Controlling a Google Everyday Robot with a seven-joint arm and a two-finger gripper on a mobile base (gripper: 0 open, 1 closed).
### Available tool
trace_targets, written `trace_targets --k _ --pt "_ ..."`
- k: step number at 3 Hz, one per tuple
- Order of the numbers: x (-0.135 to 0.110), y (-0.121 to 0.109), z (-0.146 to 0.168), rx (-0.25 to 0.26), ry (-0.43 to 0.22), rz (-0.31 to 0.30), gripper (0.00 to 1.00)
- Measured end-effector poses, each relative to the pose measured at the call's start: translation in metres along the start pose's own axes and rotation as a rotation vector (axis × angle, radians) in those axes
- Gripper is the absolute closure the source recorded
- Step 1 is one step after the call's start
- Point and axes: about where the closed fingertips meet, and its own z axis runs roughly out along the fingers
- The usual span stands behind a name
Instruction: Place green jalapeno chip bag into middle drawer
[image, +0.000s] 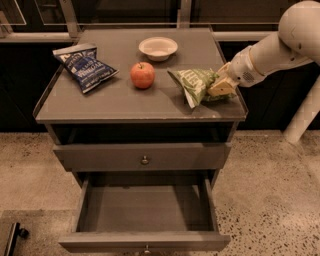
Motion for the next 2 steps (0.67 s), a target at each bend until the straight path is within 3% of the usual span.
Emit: trace_targets --k 1,2 --pt "-0.003 0.023 -0.022 -0.002 -0.006 0.019 1.00" --pt "-0.008 0.065 -0.058 0.034 -0.006 0.089 1.00"
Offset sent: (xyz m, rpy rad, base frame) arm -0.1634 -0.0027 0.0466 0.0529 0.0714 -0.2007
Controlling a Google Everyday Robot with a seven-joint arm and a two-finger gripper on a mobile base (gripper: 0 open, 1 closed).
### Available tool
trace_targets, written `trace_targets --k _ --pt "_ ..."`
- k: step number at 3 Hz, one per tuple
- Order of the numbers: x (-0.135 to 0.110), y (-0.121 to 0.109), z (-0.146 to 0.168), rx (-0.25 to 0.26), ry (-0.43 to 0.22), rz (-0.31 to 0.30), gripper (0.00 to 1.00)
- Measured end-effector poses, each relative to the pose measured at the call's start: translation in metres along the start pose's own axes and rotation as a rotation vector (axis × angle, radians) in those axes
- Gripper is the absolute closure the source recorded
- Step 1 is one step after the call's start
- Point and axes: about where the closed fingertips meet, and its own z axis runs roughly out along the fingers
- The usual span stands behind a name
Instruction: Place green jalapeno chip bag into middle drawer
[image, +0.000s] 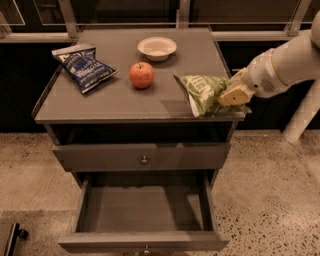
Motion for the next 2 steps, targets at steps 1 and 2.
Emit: trace_targets --k 1,2 --pt "0.007 0.046 -0.027 0.030 0.008 0.094 1.00" --pt "0.021 0.087 -0.044 0.049 0.007 0.193 1.00"
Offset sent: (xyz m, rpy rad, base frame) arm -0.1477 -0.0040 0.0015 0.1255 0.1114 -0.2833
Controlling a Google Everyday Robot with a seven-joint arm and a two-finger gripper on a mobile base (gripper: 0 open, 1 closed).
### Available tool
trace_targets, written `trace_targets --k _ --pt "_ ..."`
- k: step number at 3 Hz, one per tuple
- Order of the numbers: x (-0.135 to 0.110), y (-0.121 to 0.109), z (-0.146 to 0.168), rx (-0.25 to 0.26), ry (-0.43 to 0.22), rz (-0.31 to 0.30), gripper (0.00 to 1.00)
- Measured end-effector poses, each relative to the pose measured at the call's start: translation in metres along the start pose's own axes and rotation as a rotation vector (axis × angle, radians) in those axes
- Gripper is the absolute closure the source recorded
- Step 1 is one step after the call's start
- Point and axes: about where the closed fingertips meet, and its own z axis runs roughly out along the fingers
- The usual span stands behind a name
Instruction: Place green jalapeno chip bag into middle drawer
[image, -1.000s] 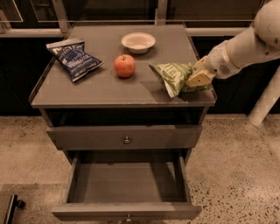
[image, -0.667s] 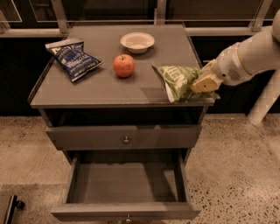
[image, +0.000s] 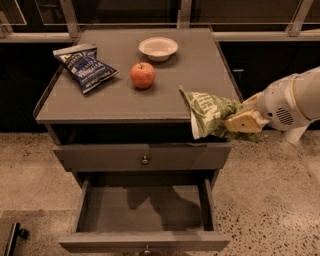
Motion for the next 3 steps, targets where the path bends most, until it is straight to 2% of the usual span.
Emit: trace_targets --k 1,2,3 --pt "0.000 0.000 0.000 0.000 0.000 -0.001 1.00" --pt "0.019 0.009 0.007 -0.013 -0.011 0.040 1.00" --pt "0.076 0.026 0.043 -0.065 -0.020 0.181 1.00"
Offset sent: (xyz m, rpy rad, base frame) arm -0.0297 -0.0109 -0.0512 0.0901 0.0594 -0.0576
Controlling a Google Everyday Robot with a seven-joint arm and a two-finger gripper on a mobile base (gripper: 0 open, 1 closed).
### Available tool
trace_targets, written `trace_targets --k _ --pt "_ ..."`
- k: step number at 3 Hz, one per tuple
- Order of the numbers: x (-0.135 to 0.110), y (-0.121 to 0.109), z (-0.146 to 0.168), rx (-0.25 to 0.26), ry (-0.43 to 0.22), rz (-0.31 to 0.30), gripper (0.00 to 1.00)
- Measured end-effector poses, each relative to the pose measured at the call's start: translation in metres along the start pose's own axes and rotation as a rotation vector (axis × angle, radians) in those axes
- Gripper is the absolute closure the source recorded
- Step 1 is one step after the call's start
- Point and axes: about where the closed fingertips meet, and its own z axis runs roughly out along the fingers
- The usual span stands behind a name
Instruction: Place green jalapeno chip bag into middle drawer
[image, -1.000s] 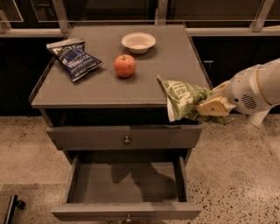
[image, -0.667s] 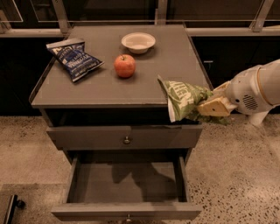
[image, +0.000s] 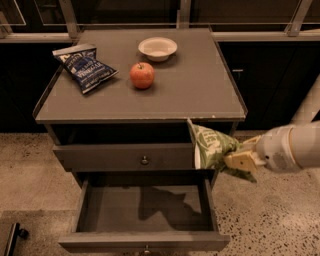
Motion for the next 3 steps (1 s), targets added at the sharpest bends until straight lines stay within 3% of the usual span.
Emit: trace_targets --k 1,2,3 --pt "0.068 0.015 0.055 -0.095 0.005 0.153 1.00" --pt "0.114 0.028 0.105 -0.176 0.019 0.247 1.00" --pt "0.121 0.028 0.111 -0.189 0.022 0.261 1.00"
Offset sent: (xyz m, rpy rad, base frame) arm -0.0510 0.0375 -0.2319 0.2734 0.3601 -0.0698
